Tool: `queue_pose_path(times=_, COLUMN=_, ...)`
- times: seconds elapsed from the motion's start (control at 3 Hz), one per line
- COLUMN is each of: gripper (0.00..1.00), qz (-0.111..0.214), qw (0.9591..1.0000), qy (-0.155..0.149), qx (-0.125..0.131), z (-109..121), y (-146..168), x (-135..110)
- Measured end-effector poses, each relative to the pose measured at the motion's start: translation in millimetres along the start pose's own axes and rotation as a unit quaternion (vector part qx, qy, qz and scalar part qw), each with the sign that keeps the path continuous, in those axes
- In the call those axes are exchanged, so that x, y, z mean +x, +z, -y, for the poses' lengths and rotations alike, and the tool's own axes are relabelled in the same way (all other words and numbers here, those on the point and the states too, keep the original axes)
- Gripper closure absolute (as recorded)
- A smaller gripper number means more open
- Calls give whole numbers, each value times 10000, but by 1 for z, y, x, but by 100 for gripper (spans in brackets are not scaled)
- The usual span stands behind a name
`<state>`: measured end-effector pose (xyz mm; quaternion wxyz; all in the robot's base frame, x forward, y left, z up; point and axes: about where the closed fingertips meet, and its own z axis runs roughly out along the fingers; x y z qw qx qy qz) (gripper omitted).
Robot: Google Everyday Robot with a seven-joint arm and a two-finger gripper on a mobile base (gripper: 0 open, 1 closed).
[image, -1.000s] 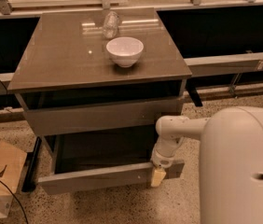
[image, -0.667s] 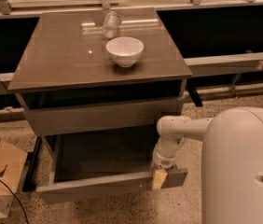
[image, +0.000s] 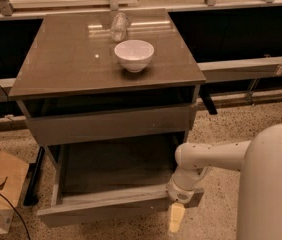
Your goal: Open middle drawer
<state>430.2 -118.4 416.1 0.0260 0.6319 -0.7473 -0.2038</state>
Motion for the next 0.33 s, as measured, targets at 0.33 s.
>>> queue_pose_path(times=0.33, gripper=0, qz=0, qw=10000, qy=0, qx=0, z=0, y=0, x=0)
